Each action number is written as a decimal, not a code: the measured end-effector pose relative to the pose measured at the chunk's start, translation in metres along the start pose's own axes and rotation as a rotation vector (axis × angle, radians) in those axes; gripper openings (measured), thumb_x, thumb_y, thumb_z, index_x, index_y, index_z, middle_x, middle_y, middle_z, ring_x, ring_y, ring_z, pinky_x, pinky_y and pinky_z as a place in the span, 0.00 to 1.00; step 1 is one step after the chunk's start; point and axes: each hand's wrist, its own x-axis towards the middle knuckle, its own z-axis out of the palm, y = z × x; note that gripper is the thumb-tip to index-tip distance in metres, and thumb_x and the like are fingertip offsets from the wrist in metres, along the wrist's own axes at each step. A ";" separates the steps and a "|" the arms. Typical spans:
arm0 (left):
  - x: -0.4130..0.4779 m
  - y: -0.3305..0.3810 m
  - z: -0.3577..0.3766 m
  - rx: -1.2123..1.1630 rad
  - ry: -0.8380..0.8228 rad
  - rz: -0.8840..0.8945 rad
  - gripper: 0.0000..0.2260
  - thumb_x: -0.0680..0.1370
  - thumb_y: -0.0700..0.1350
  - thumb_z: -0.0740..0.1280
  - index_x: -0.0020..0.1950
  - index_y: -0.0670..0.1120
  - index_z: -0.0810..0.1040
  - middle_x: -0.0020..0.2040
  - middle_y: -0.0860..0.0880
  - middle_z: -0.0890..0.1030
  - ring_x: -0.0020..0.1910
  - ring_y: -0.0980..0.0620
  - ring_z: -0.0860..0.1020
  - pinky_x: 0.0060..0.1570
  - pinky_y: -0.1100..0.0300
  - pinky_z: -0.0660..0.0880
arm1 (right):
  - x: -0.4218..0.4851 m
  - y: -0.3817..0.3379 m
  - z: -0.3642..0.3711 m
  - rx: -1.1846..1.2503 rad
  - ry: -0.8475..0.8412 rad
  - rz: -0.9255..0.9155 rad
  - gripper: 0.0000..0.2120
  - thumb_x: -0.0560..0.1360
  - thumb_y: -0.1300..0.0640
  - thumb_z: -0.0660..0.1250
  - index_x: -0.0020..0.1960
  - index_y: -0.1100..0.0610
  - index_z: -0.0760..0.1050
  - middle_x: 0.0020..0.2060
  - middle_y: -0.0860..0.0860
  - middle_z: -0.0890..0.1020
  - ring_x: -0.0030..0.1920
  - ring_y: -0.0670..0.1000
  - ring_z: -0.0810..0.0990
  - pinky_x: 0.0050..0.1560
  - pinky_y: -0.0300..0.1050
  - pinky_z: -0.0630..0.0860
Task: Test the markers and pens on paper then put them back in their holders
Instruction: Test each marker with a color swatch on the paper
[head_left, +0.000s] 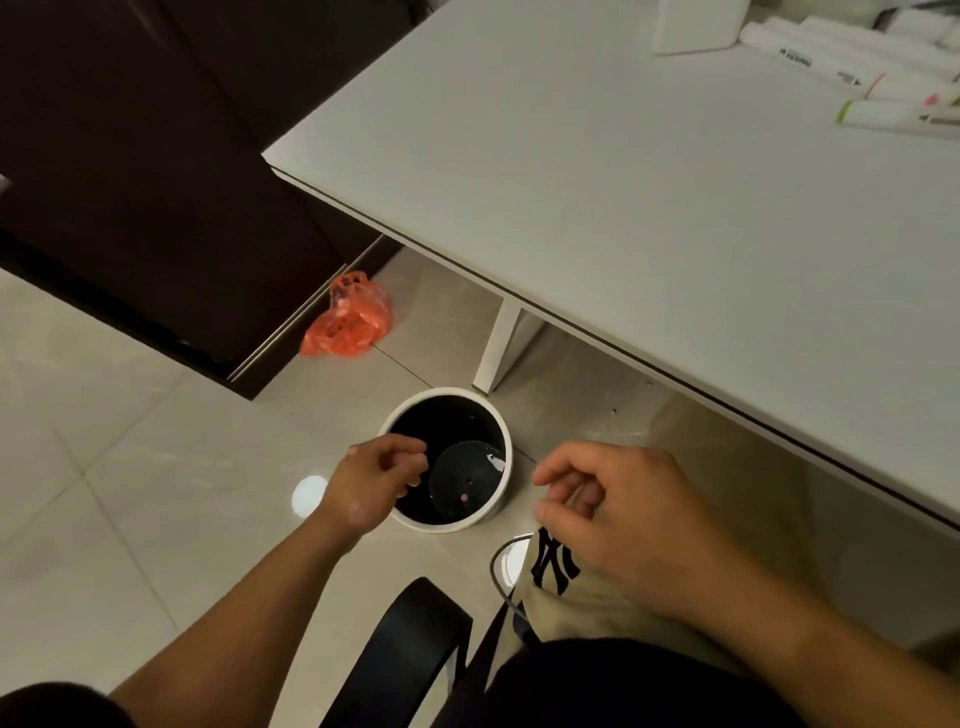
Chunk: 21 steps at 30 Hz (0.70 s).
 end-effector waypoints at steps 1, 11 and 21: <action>-0.010 0.018 -0.010 -0.030 0.015 0.089 0.06 0.78 0.46 0.70 0.53 0.55 0.83 0.44 0.50 0.85 0.43 0.51 0.84 0.47 0.53 0.82 | -0.004 -0.012 -0.005 0.011 0.011 -0.033 0.05 0.73 0.50 0.73 0.45 0.41 0.79 0.42 0.34 0.81 0.39 0.40 0.82 0.36 0.29 0.76; -0.065 0.217 -0.016 -0.276 -0.052 0.767 0.13 0.77 0.55 0.72 0.55 0.49 0.83 0.42 0.43 0.84 0.35 0.44 0.80 0.36 0.60 0.76 | -0.074 -0.068 -0.117 0.066 0.328 -0.200 0.05 0.69 0.48 0.73 0.45 0.43 0.82 0.38 0.38 0.84 0.38 0.43 0.83 0.35 0.28 0.74; -0.043 0.377 0.108 0.425 -0.007 1.085 0.07 0.77 0.50 0.71 0.55 0.54 0.83 0.46 0.60 0.82 0.45 0.62 0.79 0.45 0.71 0.74 | -0.180 0.003 -0.239 -0.007 0.750 0.056 0.08 0.69 0.47 0.75 0.47 0.39 0.83 0.37 0.45 0.86 0.35 0.46 0.83 0.30 0.30 0.73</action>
